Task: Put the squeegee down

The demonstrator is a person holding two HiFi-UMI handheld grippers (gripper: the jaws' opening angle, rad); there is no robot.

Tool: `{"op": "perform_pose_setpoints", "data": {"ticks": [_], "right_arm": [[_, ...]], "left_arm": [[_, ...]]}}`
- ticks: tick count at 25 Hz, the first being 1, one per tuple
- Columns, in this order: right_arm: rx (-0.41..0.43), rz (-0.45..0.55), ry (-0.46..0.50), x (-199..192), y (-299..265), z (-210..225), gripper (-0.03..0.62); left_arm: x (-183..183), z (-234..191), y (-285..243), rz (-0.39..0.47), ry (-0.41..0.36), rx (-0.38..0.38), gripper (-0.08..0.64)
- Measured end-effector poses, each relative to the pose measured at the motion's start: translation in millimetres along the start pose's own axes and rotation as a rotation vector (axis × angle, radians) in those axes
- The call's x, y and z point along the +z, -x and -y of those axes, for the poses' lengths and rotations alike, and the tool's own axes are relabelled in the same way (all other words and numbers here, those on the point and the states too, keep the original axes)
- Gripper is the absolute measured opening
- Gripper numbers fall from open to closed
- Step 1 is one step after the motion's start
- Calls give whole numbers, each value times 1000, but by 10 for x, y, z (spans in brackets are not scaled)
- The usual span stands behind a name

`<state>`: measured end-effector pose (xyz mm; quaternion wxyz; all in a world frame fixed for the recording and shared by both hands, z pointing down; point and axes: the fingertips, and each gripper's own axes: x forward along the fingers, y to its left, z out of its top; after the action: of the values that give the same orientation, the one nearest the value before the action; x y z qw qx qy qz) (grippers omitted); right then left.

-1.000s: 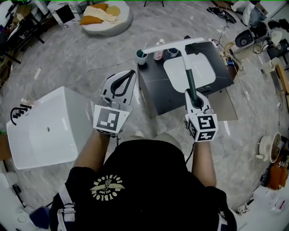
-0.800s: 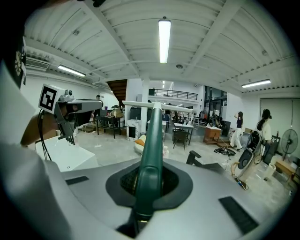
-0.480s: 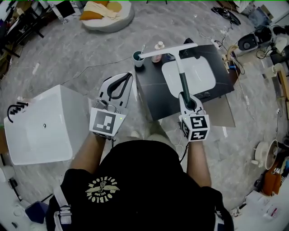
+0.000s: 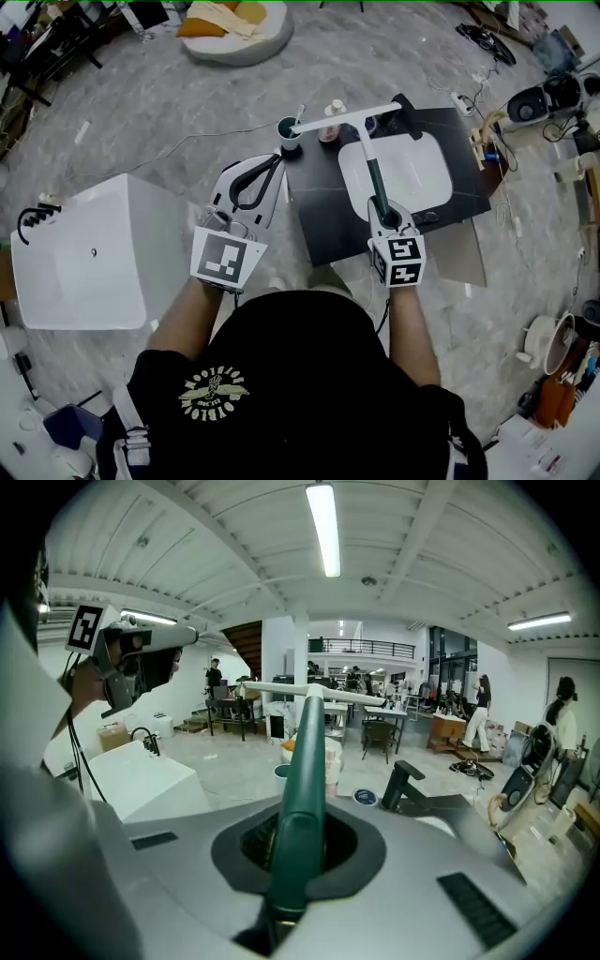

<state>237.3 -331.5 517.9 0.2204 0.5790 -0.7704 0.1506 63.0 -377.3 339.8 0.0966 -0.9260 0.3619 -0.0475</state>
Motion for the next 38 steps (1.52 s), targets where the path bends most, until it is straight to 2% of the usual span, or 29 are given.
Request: {"op": "perform_pose_setpoints", "data": {"ticks": [9, 18, 38], "right_arm": [[79, -80, -41, -524, -455, 89, 31], [86, -163, -69, -1020, -767, 173, 31], [108, -388, -51, -2014, -1224, -25, 31]], "left_arm": [[-135, -107, -167, -32, 13, 42, 25], [-226, -196, -193, -58, 22, 73, 25], [-265, -231, -22, -87, 19, 98, 25]]}}
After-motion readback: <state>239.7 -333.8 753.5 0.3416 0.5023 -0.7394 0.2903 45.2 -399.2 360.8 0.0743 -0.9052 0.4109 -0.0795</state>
